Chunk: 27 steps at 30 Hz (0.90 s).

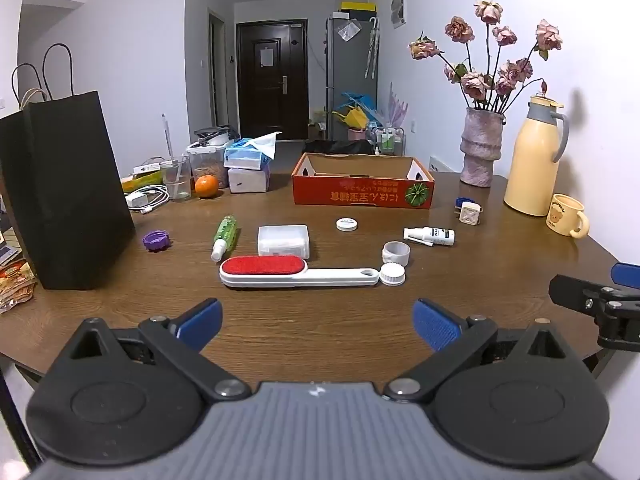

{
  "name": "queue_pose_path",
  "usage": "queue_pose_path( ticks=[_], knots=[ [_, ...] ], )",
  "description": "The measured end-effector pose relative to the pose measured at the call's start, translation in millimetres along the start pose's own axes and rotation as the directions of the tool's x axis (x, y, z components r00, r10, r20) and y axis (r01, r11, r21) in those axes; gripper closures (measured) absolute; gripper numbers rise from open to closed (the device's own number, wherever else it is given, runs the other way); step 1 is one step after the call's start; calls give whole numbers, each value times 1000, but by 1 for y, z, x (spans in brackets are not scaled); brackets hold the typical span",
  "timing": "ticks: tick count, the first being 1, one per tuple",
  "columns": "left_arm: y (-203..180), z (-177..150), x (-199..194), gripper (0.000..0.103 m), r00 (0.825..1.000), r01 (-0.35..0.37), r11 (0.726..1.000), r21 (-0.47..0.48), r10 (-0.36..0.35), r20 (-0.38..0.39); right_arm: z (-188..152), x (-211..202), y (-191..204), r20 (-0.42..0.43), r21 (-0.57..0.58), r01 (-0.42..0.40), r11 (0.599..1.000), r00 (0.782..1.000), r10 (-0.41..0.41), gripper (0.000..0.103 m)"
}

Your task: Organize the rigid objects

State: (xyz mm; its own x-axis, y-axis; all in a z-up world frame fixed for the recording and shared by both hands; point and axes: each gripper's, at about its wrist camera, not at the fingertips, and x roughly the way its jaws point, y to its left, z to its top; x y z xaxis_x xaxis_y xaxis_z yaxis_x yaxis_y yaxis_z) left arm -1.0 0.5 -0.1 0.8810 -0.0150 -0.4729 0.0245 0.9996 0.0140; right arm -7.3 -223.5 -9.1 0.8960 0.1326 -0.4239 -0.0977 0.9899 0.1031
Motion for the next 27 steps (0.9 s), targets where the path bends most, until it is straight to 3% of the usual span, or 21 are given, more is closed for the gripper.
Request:
queue_pose_path(
  ticks=[27],
  knots=[
    [4,3,3,0,999,-19,1000,-3,19,-29,1,3,1,-1,-4,8,1000,1000,-8,0]
  ],
)
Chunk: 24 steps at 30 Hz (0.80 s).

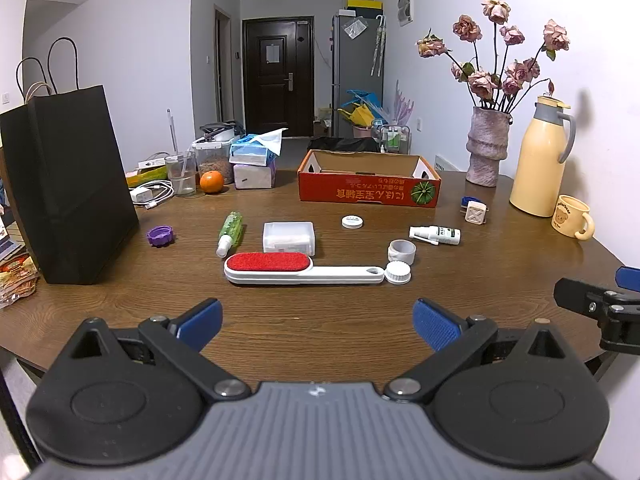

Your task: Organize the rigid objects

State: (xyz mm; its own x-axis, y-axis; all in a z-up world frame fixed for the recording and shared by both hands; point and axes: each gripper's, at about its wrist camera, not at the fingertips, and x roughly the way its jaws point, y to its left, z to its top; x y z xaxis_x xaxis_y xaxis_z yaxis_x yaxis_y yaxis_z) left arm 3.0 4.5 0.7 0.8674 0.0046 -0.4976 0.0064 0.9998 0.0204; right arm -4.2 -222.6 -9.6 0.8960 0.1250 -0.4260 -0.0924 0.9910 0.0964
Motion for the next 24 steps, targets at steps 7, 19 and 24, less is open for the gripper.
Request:
queue_pose_path(
  ticks=[7,19,24],
  knots=[
    [1,0,0,0,1000,-1,1000,-1,1,0,-2,1,-1,-2,-1,1,1000,1000,-1,0],
    [1,0,0,0,1000,-1,1000,-2,1,1,-1,1,0,-3,-3,2,1000,1000,-2,0],
    [2,0,0,0,1000,1,1000,-3,-1,2,-2,2,-1,-4,-6,5,1000,1000,-5,0]
  ],
)
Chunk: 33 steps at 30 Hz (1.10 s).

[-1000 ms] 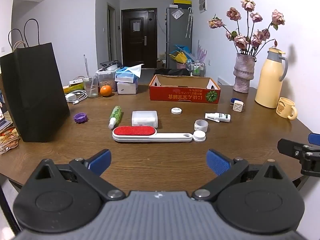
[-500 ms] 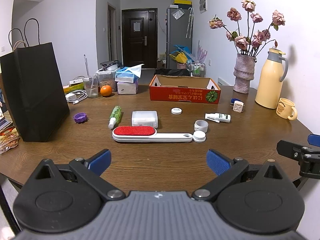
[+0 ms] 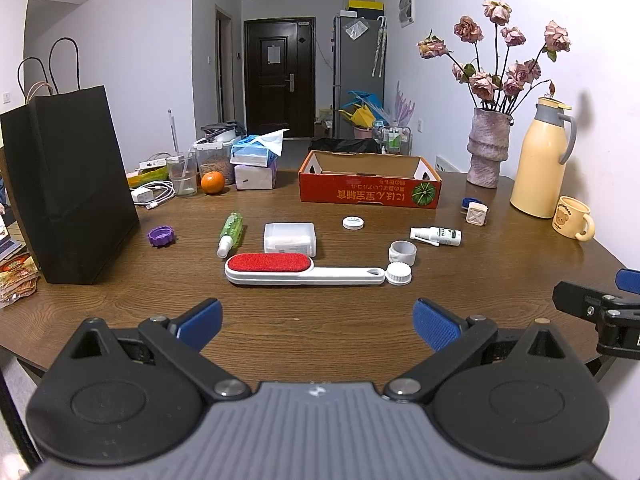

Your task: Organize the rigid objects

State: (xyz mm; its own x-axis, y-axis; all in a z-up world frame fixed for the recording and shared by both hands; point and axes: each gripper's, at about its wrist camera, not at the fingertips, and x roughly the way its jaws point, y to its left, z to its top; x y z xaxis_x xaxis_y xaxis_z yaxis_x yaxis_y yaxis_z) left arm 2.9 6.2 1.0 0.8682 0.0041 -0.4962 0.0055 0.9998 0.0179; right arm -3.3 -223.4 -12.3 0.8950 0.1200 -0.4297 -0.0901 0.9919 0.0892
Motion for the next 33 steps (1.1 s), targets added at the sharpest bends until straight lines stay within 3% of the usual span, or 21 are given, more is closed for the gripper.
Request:
queue_pose_path(
  ticks=[33],
  knots=[
    [1,-1,0,0,1000,1,1000,-2,-1,2,1,1,0,-2,-8,6,1000,1000,-6,0]
  ],
)
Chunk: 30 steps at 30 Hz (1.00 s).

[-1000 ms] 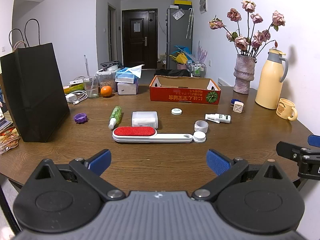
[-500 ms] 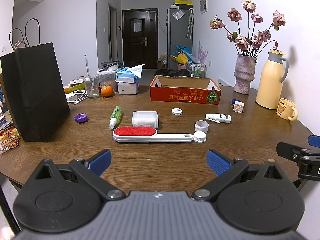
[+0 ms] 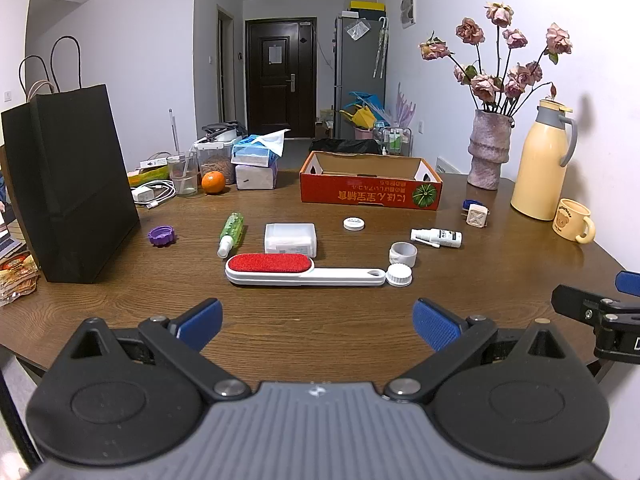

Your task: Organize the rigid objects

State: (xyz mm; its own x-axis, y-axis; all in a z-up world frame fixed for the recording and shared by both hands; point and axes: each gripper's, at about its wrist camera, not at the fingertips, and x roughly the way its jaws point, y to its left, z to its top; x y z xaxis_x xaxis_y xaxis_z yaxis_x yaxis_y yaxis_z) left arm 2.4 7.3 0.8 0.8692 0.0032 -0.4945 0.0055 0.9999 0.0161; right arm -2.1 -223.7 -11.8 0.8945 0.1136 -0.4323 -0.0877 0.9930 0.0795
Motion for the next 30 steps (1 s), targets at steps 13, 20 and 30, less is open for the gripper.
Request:
queue_pose_path(
  ticks=[13,20,30],
  knots=[
    [1,5,1,0,1000,-6,1000,-8,6,-4,3,0,2,-2,-9,-2,1000,1000,2,0],
    [6,9,17,0,1000,-18,999,-29,18,-15,5,16,7,-18,-20,-5,1000,1000,4,0],
    [16,12,42,0,999,-26,999,-42,24,-36,7,42,15,-51,-23,-12,1000,999,11,0]
  ],
)
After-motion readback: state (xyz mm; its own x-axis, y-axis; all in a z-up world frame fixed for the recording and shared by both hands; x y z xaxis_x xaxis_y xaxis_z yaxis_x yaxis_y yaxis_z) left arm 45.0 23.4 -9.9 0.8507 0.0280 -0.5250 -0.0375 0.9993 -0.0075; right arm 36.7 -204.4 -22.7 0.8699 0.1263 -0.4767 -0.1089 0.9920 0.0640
